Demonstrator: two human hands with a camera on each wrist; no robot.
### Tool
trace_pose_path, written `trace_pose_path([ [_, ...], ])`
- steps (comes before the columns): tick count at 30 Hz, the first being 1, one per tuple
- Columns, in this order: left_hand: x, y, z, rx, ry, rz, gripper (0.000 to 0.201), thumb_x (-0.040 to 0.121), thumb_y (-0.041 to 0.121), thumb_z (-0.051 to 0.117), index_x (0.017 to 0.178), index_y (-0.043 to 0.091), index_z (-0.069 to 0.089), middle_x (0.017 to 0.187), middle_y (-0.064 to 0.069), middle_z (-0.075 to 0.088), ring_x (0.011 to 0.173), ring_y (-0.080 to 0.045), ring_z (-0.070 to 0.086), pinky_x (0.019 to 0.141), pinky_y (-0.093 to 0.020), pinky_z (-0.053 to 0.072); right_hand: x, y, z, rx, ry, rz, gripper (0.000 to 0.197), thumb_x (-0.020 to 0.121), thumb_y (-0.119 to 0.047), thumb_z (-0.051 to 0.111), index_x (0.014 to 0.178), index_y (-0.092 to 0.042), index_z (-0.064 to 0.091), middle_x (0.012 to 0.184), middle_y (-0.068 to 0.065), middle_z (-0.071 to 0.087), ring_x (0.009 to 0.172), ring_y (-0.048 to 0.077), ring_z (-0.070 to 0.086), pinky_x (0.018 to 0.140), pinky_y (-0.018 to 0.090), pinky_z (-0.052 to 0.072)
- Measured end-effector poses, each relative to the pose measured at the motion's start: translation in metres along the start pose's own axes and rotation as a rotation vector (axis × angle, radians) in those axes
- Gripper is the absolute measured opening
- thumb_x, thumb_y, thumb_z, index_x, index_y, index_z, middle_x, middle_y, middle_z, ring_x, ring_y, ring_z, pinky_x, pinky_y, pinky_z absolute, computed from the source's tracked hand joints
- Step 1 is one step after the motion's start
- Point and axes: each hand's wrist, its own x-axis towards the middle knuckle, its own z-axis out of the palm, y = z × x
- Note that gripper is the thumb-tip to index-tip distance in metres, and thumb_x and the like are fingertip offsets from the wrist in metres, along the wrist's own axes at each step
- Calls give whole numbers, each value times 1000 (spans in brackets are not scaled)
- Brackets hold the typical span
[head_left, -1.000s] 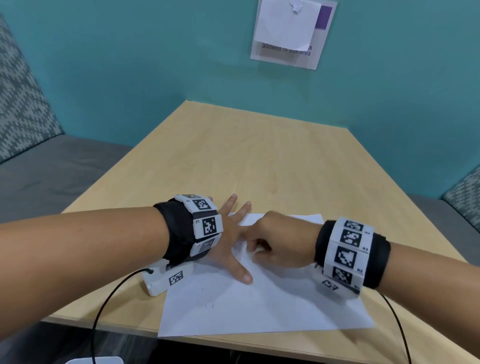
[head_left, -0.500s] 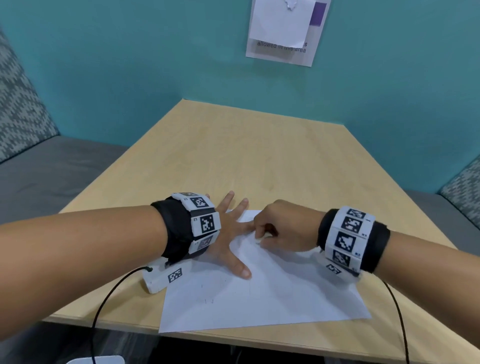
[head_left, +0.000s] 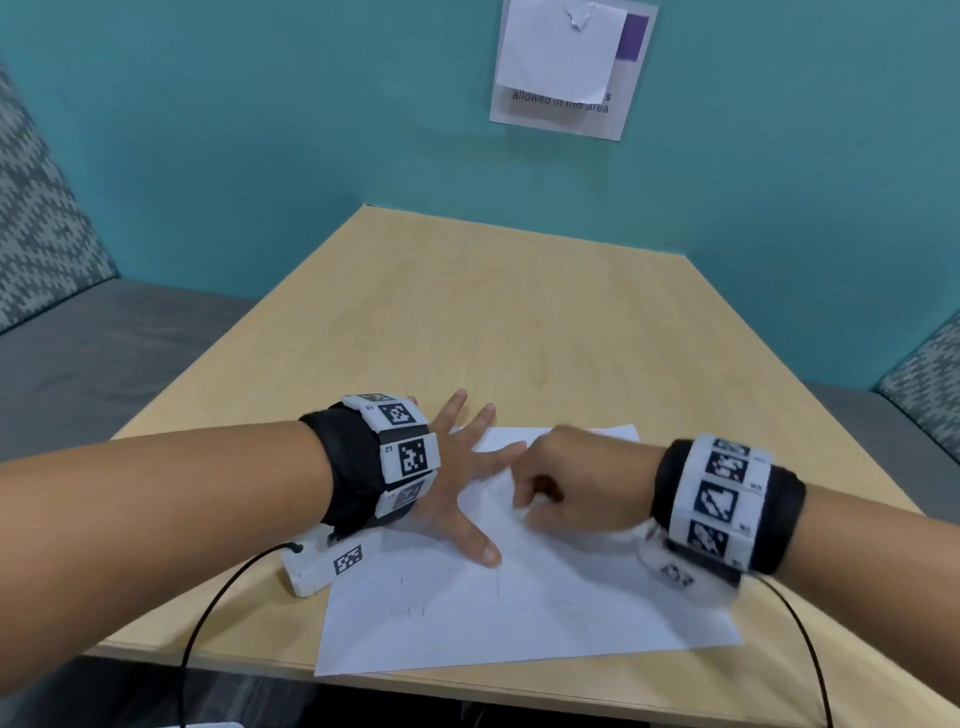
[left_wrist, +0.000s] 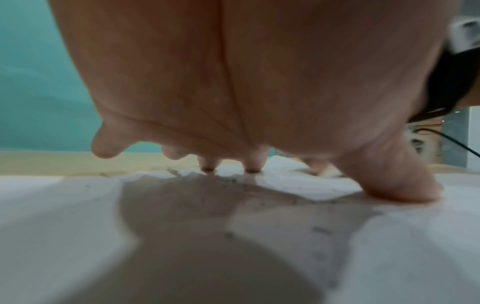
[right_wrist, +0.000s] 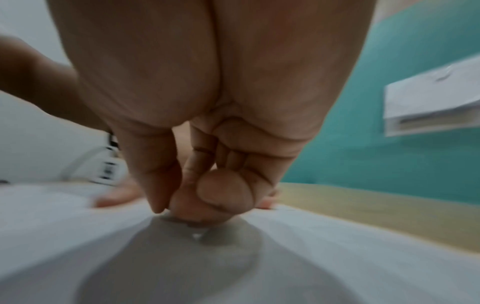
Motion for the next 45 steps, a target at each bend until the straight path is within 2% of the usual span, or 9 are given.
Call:
trace_pose_path([
  [3, 0, 0, 1, 0, 1, -7, 120, 60, 92, 56, 144, 58, -23, 160, 2, -32, 138, -33, -43, 109, -72, -14, 4, 19, -8, -14, 85, 103, 10, 83, -17, 62, 88, -13, 69, 66, -13, 56, 57, 3, 48, 60, 20, 38],
  [8, 0, 1, -2, -1, -12, 1, 116, 62, 89, 58, 146, 59, -17, 160, 1, -32, 139, -34, -42, 109, -72, -13, -3, -11, 7, 12, -27, -52, 10, 82, -14, 60, 86, -10, 69, 66, -10, 58, 56, 1, 49, 55, 10, 37],
  [12, 0, 1, 1, 6, 9, -9, 118, 62, 90, 56, 144, 59, -22, 160, 2, -33, 139, -32, -43, 109, -71, -14, 5, 23, -9, -17, 86, 103, 11, 82, -14, 59, 86, -12, 69, 72, -3, 65, 56, 6, 49, 58, 20, 37],
  [17, 2, -2, 2, 10, 16, 9, 118, 58, 92, 55, 145, 60, -18, 160, 1, -31, 139, -33, -42, 106, -74, -13, -5, -9, 7, 5, -13, -37, 11, 83, -16, 59, 86, -12, 69, 65, -14, 54, 58, 0, 49, 56, 8, 36],
  [21, 2, -2, 3, 12, 12, -8, 119, 59, 93, 53, 145, 58, -22, 159, 3, -34, 138, -31, -43, 109, -72, -13, 3, 26, -9, -7, 85, 112, 12, 82, -17, 61, 88, -12, 70, 73, -5, 64, 59, 7, 50, 59, 19, 38],
  [26, 2, -2, 0, 25, -1, 5, 118, 60, 92, 54, 146, 57, -20, 160, 2, -32, 139, -32, -41, 108, -73, -12, -2, 4, 8, 6, 6, -6, 7, 82, -17, 61, 84, -14, 67, 64, -14, 55, 57, 4, 49, 55, 10, 35],
  [31, 0, 0, -3, 59, -18, 23, 117, 64, 92, 51, 147, 53, -22, 156, 7, -38, 139, -28, -43, 108, -72, -13, 3, 43, -7, 6, 91, 160, 10, 82, -21, 64, 87, -15, 69, 73, -7, 62, 62, 9, 51, 57, 16, 38],
  [42, 20, 21, -12, -10, -6, 106, 105, 64, 82, 67, 147, 61, 5, 160, -4, -31, 140, -39, -38, 109, -68, -15, -7, 12, 10, 54, 10, -16, 10, 82, -17, 61, 89, -15, 68, 70, -10, 59, 61, 8, 52, 63, 23, 44],
  [45, 20, 20, -10, 0, -33, 111, 118, 58, 84, 68, 147, 59, -7, 158, -6, -35, 138, -41, -41, 108, -70, -17, -9, 3, 9, 77, -52, -80, 7, 82, -15, 63, 87, -15, 67, 64, -17, 52, 57, 2, 49, 57, 14, 37],
])
